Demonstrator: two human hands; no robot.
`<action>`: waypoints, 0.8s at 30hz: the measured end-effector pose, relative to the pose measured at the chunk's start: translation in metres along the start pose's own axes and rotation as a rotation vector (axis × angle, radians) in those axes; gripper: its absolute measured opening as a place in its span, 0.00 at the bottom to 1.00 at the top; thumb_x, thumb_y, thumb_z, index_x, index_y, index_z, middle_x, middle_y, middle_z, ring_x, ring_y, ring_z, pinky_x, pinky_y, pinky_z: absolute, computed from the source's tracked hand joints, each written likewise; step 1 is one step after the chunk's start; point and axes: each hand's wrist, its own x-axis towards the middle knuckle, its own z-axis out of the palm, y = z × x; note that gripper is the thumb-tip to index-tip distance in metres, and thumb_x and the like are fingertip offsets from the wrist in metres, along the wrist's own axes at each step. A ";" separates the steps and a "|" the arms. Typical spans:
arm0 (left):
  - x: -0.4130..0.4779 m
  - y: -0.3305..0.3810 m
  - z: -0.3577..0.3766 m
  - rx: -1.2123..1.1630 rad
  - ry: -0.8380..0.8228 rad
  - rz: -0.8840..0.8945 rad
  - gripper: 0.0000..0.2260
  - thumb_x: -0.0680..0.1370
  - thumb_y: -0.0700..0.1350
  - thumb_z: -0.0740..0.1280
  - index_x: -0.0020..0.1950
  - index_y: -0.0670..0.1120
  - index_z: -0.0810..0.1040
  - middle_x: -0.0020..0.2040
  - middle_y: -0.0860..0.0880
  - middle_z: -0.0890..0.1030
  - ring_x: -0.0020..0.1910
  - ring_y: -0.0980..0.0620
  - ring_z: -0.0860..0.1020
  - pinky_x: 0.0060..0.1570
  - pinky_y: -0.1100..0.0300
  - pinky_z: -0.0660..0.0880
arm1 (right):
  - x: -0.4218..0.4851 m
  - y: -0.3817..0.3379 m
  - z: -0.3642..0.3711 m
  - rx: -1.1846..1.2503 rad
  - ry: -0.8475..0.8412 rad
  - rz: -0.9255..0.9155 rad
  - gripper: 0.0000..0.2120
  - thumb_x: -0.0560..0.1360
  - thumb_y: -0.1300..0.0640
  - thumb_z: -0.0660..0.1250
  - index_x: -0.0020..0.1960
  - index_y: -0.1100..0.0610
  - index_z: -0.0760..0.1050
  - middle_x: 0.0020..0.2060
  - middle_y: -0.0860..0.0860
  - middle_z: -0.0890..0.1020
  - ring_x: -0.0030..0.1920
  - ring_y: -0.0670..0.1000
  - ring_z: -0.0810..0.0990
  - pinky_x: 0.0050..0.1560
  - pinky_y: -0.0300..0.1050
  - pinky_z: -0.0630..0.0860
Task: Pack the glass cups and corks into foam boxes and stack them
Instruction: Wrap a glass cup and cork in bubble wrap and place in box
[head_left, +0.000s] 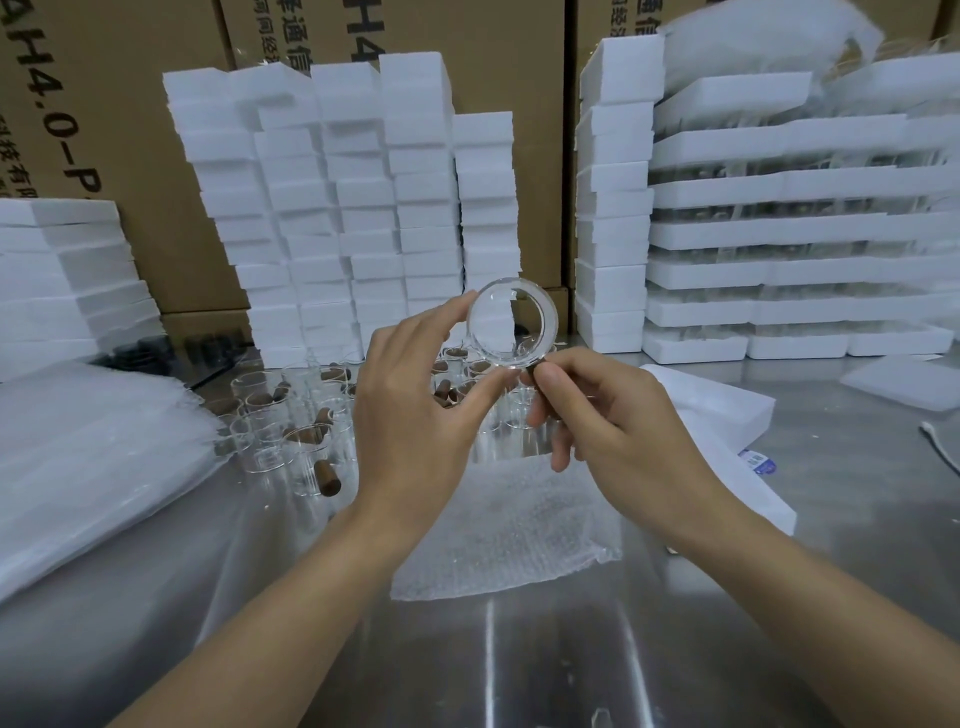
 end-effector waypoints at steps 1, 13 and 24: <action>0.000 0.000 0.000 0.006 -0.006 0.000 0.27 0.76 0.54 0.78 0.74 0.51 0.79 0.65 0.57 0.82 0.62 0.53 0.77 0.60 0.55 0.75 | 0.000 0.000 0.000 0.004 0.002 0.000 0.09 0.87 0.50 0.64 0.51 0.47 0.81 0.40 0.49 0.85 0.30 0.53 0.82 0.36 0.39 0.75; 0.000 0.001 -0.001 -0.008 -0.009 -0.020 0.27 0.76 0.51 0.79 0.75 0.53 0.77 0.64 0.58 0.81 0.62 0.55 0.77 0.58 0.59 0.74 | -0.002 -0.003 0.000 -0.010 0.019 -0.034 0.06 0.85 0.50 0.67 0.52 0.45 0.82 0.38 0.47 0.84 0.30 0.52 0.81 0.38 0.44 0.79; 0.001 -0.003 0.000 0.005 0.015 0.030 0.28 0.76 0.49 0.80 0.75 0.52 0.77 0.65 0.57 0.78 0.64 0.54 0.78 0.58 0.58 0.75 | 0.000 -0.001 0.000 -0.023 0.017 -0.035 0.07 0.86 0.49 0.65 0.51 0.45 0.81 0.38 0.48 0.84 0.30 0.52 0.82 0.38 0.43 0.78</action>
